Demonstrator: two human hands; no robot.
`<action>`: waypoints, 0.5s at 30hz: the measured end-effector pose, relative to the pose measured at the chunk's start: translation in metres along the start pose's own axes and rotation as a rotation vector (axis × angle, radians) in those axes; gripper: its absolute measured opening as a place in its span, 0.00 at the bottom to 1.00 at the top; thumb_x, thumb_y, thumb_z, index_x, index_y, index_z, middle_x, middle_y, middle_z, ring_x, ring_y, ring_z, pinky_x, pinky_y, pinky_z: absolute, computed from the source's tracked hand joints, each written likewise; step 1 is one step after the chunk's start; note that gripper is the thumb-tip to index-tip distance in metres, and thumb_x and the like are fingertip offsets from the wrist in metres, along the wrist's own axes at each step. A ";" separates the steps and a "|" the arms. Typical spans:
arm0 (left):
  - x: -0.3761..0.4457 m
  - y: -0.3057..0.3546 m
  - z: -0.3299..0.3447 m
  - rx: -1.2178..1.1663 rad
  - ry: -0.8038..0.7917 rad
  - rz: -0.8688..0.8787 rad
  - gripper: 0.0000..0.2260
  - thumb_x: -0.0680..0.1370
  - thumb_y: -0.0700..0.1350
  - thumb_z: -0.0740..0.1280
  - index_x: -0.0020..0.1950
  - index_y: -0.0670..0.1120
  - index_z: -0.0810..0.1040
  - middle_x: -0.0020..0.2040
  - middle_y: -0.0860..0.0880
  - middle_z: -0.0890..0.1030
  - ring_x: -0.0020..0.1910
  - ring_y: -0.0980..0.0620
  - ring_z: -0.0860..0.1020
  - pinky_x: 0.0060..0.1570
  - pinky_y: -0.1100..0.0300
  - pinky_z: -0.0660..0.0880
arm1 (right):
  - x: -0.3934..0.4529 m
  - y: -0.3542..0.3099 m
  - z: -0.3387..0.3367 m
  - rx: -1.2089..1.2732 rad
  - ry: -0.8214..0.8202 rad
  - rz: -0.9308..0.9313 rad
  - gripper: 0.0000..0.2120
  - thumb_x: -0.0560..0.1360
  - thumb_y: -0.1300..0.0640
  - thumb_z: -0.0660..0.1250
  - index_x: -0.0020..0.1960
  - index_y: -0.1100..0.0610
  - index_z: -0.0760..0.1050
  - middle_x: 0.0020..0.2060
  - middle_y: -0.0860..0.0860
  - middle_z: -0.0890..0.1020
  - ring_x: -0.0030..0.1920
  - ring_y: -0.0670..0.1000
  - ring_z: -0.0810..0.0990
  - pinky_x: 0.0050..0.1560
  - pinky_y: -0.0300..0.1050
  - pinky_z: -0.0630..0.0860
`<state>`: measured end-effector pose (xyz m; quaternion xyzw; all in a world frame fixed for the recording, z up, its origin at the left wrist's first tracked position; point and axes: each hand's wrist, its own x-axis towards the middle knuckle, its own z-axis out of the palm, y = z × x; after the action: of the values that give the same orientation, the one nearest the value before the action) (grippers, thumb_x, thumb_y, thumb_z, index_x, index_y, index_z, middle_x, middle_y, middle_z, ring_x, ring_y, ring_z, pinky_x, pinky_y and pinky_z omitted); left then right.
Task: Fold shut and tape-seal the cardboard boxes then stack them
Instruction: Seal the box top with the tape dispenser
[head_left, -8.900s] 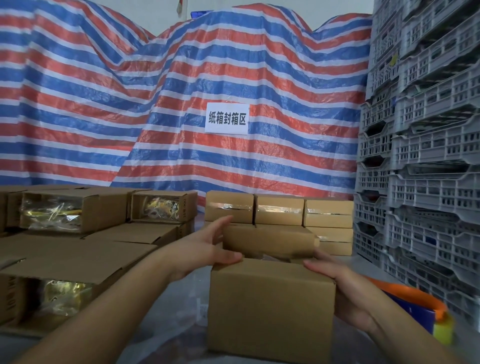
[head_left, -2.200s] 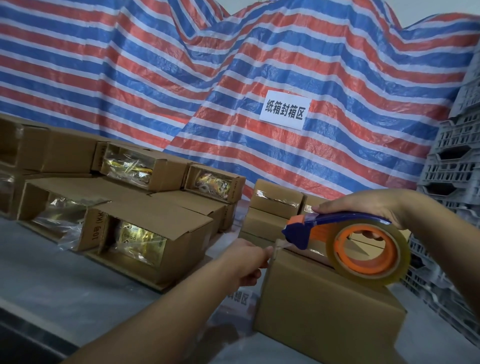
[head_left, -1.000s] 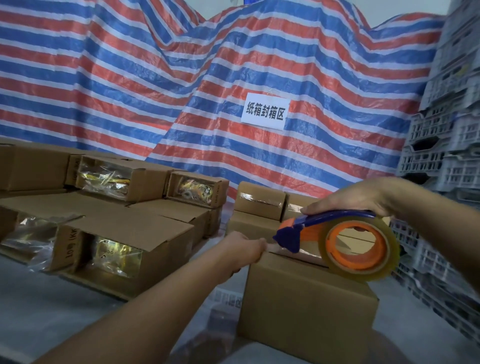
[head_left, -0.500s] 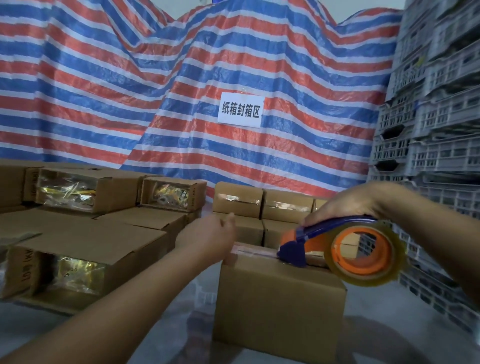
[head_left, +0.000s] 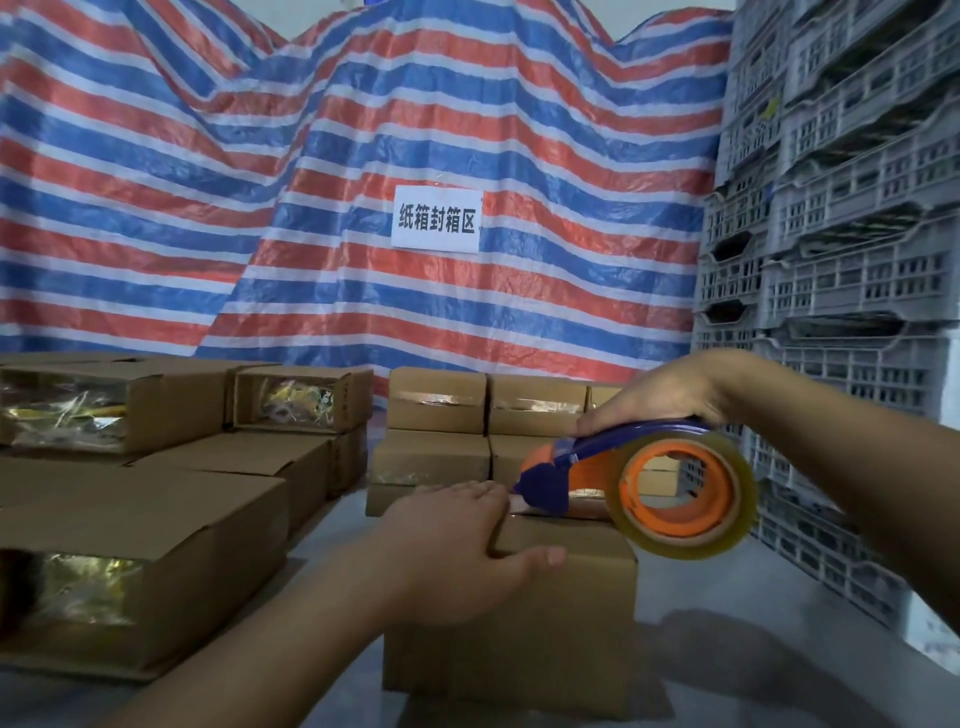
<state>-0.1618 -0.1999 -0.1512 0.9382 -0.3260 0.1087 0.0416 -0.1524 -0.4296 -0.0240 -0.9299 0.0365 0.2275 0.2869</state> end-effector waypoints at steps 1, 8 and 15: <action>0.000 -0.001 0.001 -0.002 -0.001 0.002 0.44 0.70 0.77 0.45 0.80 0.53 0.55 0.80 0.52 0.58 0.77 0.53 0.57 0.73 0.53 0.55 | -0.003 0.007 -0.006 -0.022 0.000 -0.015 0.26 0.75 0.39 0.67 0.67 0.53 0.73 0.38 0.52 0.80 0.35 0.49 0.77 0.40 0.40 0.75; -0.003 0.001 0.000 0.009 -0.003 -0.010 0.49 0.64 0.77 0.39 0.80 0.54 0.51 0.80 0.54 0.55 0.78 0.55 0.55 0.74 0.54 0.51 | -0.028 0.082 -0.024 0.100 0.075 -0.025 0.18 0.73 0.37 0.68 0.50 0.48 0.86 0.37 0.52 0.81 0.34 0.50 0.78 0.38 0.42 0.76; 0.000 0.002 -0.012 -0.065 -0.089 -0.016 0.45 0.69 0.77 0.49 0.80 0.57 0.46 0.80 0.56 0.54 0.77 0.55 0.57 0.74 0.54 0.53 | -0.011 0.113 0.000 0.195 0.104 -0.047 0.35 0.63 0.32 0.76 0.58 0.57 0.82 0.38 0.53 0.81 0.33 0.49 0.78 0.35 0.39 0.76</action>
<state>-0.1650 -0.1999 -0.1395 0.9429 -0.3233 0.0556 0.0584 -0.1842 -0.5241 -0.0775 -0.9088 0.0513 0.1674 0.3788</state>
